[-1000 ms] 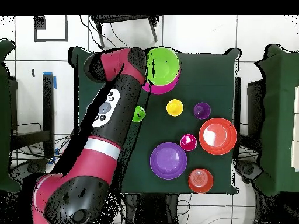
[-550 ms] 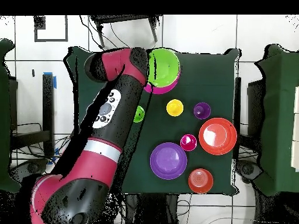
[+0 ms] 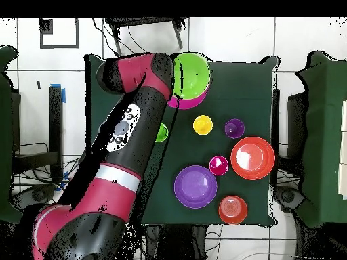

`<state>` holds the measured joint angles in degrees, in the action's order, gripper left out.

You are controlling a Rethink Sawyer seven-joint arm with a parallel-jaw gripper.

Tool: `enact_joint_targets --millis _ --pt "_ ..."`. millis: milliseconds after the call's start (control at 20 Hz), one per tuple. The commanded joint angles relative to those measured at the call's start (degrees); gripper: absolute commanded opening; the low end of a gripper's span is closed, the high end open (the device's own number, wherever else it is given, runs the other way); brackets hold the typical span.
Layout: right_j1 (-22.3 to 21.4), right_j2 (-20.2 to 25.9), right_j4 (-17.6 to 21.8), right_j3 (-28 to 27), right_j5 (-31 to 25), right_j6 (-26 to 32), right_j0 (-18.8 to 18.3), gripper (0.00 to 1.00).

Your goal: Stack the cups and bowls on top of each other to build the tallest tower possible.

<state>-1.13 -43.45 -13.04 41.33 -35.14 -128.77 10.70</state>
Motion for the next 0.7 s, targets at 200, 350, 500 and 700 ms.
enact_joint_targets --millis 200,350,500,700 --pt "-0.78 5.74 1.36 4.03 4.65 -6.89 1.13 0.00" --pt "-0.45 5.26 1.38 3.68 4.47 -6.91 1.32 0.00" --pt "-0.04 4.18 1.40 3.40 4.00 -7.42 1.73 0.00" --pt "0.04 4.33 0.91 3.31 3.39 -7.55 1.75 1.00"
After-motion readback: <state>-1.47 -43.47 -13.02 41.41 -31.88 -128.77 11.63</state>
